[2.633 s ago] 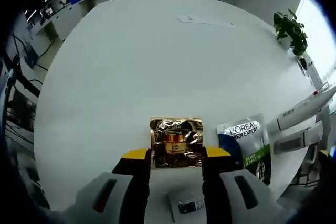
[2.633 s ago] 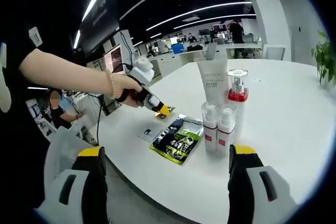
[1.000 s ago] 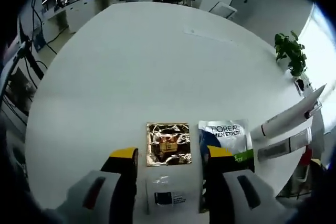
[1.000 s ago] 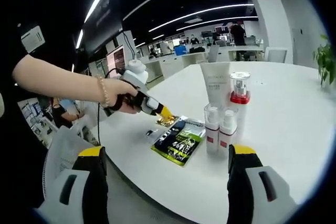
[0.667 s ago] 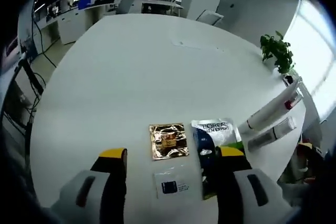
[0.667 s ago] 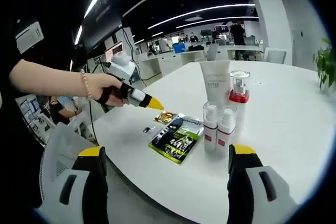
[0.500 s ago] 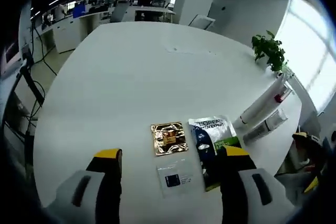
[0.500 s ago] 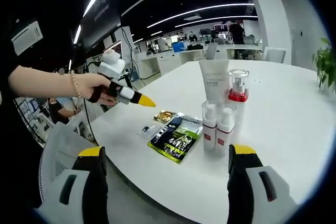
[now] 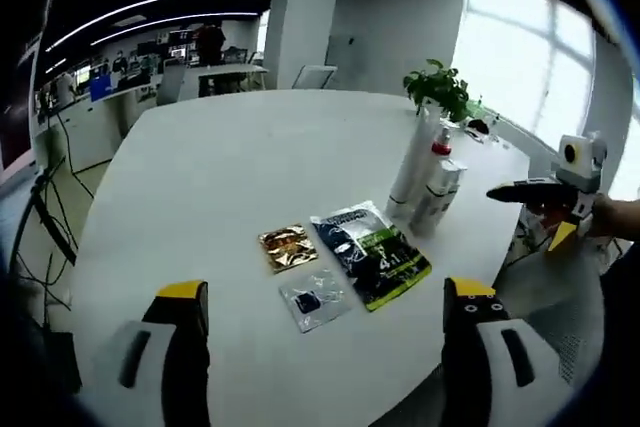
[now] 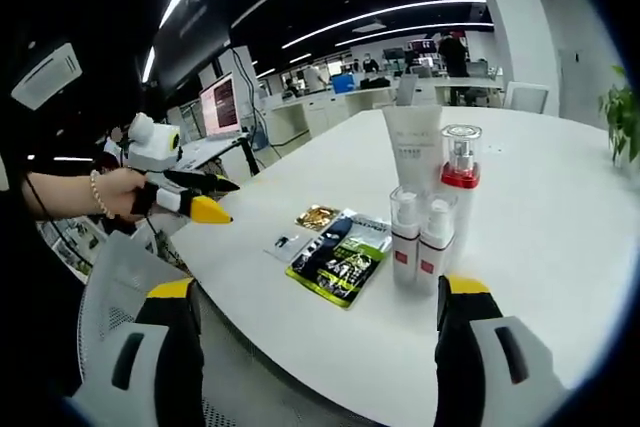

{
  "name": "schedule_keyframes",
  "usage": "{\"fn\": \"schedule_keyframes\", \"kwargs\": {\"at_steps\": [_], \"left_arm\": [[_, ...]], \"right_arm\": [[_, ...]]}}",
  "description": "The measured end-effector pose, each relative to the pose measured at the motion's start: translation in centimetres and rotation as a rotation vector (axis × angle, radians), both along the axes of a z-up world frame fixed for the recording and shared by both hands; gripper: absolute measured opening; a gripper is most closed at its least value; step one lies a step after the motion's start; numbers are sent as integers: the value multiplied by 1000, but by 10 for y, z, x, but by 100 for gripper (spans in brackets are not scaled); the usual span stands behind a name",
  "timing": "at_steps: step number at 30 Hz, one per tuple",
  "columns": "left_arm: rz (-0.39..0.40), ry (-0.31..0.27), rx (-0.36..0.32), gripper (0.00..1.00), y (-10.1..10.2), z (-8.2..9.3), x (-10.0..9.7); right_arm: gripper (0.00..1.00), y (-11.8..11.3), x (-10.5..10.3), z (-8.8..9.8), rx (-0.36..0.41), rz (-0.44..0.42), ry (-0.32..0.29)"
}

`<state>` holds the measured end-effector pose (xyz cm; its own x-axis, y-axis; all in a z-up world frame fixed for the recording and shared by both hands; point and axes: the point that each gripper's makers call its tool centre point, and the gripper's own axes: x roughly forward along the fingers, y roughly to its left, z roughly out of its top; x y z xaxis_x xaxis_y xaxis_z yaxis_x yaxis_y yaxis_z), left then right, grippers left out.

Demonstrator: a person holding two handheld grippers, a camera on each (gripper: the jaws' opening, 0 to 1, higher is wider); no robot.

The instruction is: Arrange the skincare products in the storage area until every visible bottle or jar stands upright without overlapping.

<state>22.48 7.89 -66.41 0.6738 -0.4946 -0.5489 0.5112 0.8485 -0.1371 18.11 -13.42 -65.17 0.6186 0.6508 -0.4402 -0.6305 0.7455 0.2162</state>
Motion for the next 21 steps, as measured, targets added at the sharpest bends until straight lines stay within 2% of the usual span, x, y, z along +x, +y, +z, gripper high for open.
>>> {"fn": "schedule_keyframes", "kwargs": {"at_steps": [4, 9, 11, 13, 16, 21], "left_arm": [[-25, -34, -20, 95, 3, 5, -21], [-39, -58, -37, 99, 5, 7, -34], [-38, -62, -54, 99, 4, 5, -36], [-52, -61, -23, 99, 5, 0, -36], [-31, -77, -43, 97, 4, 5, -33], [1, -74, -40, 94, 10, 2, -32]], "right_arm": [[99, -2, 1, 0, 6, -8, 0], [99, -2, 2, 0, 8, -18, -3], [99, -2, 2, 0, 8, -22, -3], [99, -2, 2, 0, 9, -23, -3], [99, -2, 2, -1, 2, -21, -3], [99, -3, 2, 0, 1, -30, -4]]}}
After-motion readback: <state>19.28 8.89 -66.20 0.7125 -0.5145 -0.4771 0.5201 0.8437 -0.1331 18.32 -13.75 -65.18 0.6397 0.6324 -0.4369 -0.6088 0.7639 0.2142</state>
